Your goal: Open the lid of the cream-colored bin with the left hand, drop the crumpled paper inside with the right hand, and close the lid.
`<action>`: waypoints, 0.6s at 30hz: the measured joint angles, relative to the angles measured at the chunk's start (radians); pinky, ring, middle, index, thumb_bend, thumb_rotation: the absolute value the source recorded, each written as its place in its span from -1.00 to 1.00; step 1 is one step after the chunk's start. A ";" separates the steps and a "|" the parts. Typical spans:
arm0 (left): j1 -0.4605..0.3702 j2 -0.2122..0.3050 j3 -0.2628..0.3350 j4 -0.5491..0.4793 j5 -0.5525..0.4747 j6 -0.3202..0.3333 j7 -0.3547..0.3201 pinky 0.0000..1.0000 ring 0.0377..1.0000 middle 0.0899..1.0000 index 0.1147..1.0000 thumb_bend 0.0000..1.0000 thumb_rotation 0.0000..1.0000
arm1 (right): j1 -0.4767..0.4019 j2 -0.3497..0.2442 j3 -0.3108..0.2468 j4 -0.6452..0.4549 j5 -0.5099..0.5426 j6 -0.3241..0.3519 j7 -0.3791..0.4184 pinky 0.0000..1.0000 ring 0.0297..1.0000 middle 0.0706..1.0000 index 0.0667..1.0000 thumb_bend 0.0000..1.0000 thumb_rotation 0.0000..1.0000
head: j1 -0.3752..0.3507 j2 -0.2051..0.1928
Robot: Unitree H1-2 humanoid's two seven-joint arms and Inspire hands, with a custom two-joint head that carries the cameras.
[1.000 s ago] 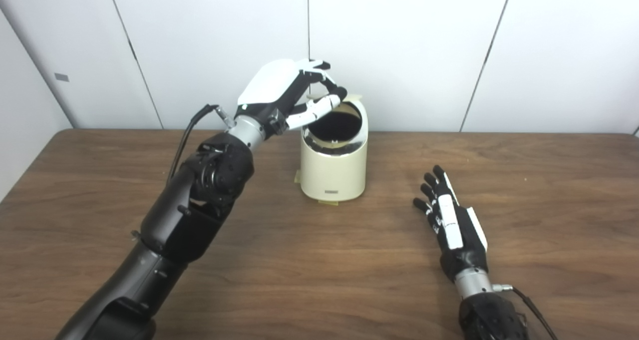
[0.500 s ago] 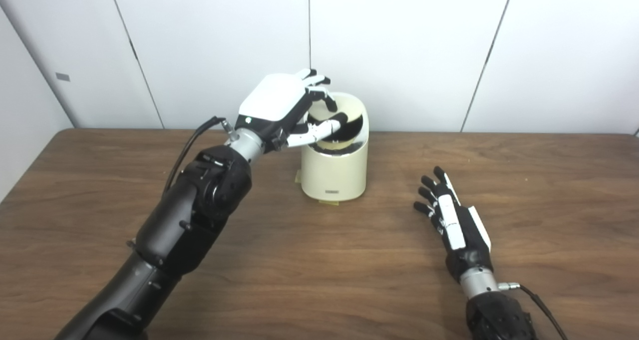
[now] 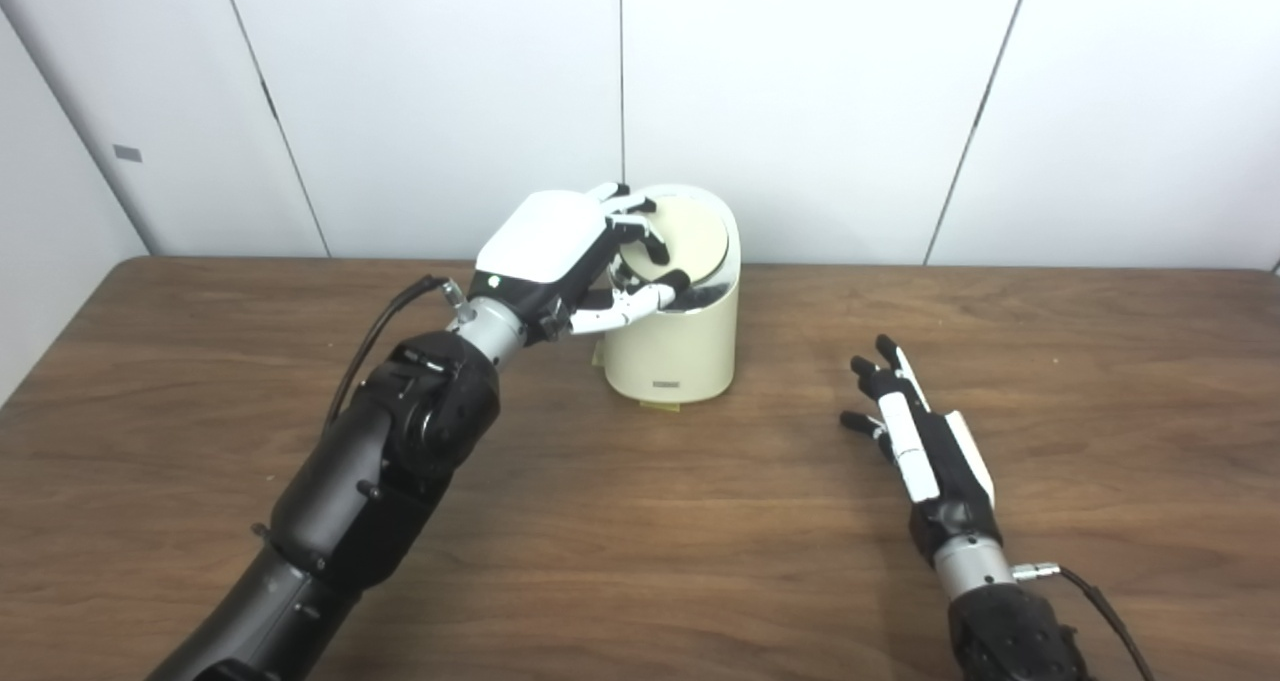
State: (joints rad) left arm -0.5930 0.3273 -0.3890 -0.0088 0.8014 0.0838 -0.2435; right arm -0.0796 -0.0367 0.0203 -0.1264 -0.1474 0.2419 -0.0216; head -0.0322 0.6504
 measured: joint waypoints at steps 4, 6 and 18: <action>0.017 -0.009 0.000 -0.002 0.009 0.000 0.011 0.76 0.88 0.77 0.28 -0.08 0.70 | 0.003 0.006 0.001 -0.015 -0.032 0.030 -0.019 0.94 0.97 0.88 1.00 0.15 1.00 | 0.000 0.005; 0.024 -0.012 -0.001 -0.002 0.021 -0.004 0.018 0.79 0.89 0.78 0.28 -0.07 0.75 | 0.004 0.011 0.001 -0.015 -0.035 0.032 -0.025 0.99 0.99 0.89 1.00 0.18 1.00 | 0.000 0.005; -0.001 0.015 -0.119 0.002 0.322 -0.027 0.044 0.96 1.00 0.89 0.35 0.12 1.00 | 0.002 0.028 -0.036 -0.016 0.014 0.050 -0.022 1.00 1.00 0.93 1.00 0.22 1.00 | -0.005 0.011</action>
State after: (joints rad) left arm -0.5944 0.3424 -0.5077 -0.0065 1.1229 0.0564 -0.1995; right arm -0.0774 -0.0090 -0.0153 -0.1423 -0.1330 0.2921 -0.0434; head -0.0368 0.6611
